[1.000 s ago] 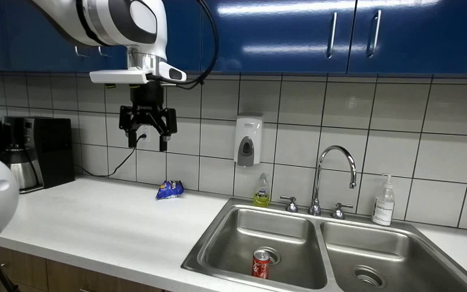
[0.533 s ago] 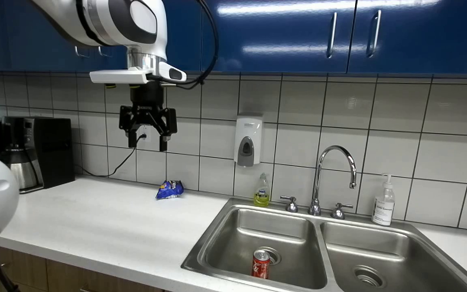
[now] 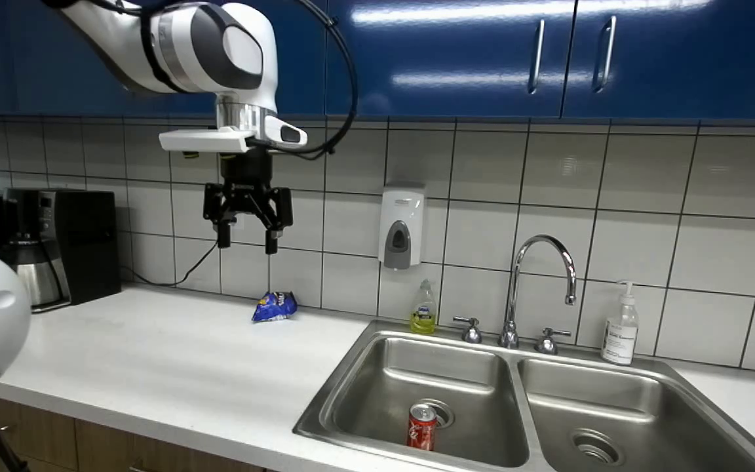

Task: Remove the can from the sink

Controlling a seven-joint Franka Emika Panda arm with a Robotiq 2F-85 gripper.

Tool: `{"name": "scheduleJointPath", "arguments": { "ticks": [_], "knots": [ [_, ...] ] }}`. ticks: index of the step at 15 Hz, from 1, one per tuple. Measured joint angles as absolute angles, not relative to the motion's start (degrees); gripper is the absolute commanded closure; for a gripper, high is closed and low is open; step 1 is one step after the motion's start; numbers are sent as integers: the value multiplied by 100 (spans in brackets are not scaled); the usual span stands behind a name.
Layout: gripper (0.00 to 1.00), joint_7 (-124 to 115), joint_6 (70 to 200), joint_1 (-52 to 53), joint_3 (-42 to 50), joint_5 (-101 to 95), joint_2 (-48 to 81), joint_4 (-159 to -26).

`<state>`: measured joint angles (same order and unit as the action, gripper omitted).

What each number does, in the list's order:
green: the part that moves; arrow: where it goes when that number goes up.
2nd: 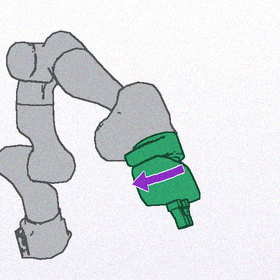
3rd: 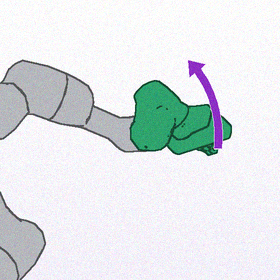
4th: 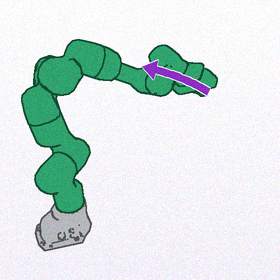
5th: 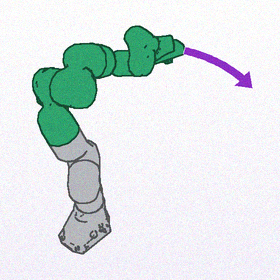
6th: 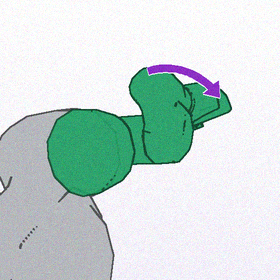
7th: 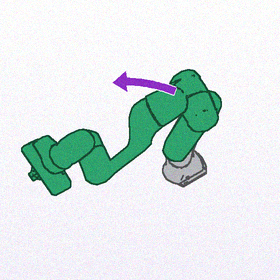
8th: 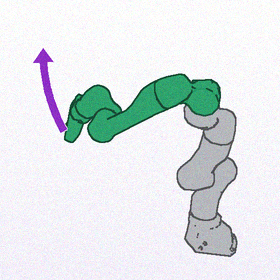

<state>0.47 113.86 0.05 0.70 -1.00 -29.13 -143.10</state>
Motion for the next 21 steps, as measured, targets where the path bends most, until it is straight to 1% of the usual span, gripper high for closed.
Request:
{"name": "scheduleJointPath", "arguments": {
  "ticks": [5, 9, 15, 21],
  "knots": [
    [0, -175, 12351, -96, 183, -100, -1607, -13966],
    [0, -298, 12800, -220, 370, -100, -603, -13556],
    [0, -445, 13105, -411, 639, 81, 448, -13004],
    [0, -445, 13700, -739, 876, 617, 1400, -12584]
  ]
}}
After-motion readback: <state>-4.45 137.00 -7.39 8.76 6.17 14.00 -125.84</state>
